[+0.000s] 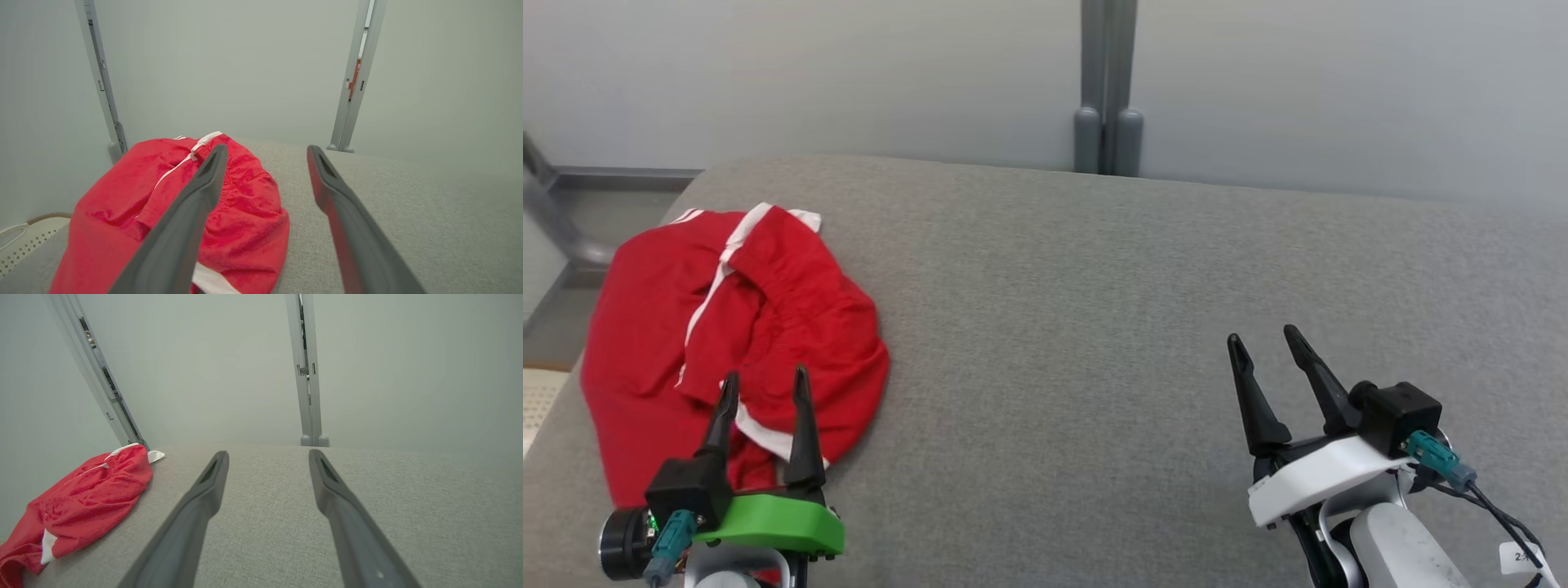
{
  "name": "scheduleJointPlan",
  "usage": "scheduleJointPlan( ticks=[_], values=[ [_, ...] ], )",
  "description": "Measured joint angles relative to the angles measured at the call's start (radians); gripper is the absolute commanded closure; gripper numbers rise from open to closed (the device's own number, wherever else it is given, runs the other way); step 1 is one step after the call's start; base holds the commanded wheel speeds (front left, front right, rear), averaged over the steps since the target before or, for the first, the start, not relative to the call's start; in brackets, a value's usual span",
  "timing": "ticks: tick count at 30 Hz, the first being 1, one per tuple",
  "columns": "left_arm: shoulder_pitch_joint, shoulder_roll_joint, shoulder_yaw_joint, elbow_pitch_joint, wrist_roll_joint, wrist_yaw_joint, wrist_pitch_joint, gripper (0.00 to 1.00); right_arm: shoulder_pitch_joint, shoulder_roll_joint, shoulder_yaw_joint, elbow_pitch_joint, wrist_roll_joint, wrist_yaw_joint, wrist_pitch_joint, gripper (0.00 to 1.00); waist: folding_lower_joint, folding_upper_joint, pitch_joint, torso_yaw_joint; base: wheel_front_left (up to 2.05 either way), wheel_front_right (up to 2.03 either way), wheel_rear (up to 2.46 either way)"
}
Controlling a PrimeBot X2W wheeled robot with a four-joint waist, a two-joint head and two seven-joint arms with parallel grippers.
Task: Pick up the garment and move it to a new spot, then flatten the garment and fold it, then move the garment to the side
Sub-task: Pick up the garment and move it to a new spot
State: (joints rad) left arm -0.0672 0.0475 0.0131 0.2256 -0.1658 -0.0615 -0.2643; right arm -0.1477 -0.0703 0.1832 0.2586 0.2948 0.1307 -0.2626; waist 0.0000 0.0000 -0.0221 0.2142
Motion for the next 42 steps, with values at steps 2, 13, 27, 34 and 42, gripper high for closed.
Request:
scheduleJointPlan(
  ticks=[2,13,27,34,42],
  values=[
    [0.001,0.000,0.013,0.007,0.002,0.000,0.000,0.00,0.000,0.002,0.006,-0.001,0.004,0.000,0.000,0.00,0.0000,0.0000,-0.003,0.036,0.00,0.00,0.00],
    [0.014,0.001,0.090,0.030,0.022,0.001,0.000,0.00,0.002,0.009,0.037,-0.019,0.011,0.000,0.000,0.00,0.0000,0.0000,-0.019,0.217,0.00,0.00,0.00],
    [0.011,0.001,0.094,0.054,-0.012,-0.026,0.000,0.00,-0.003,0.013,0.043,-0.027,0.012,0.000,0.000,0.00,0.0000,0.0000,-0.023,0.272,0.00,0.00,0.00],
    [-0.131,0.046,0.044,0.070,-0.114,-0.062,0.143,0.00,-0.007,0.003,0.052,-0.048,0.008,0.000,0.000,0.00,0.0000,0.0000,-0.005,0.236,0.00,0.00,0.00],
    [-0.354,0.165,-0.041,0.110,-0.283,-0.067,0.519,0.00,-0.058,-0.017,0.058,-0.095,0.002,0.000,0.000,0.00,0.0000,0.0000,0.045,0.177,0.00,0.00,0.00]
  ],
)
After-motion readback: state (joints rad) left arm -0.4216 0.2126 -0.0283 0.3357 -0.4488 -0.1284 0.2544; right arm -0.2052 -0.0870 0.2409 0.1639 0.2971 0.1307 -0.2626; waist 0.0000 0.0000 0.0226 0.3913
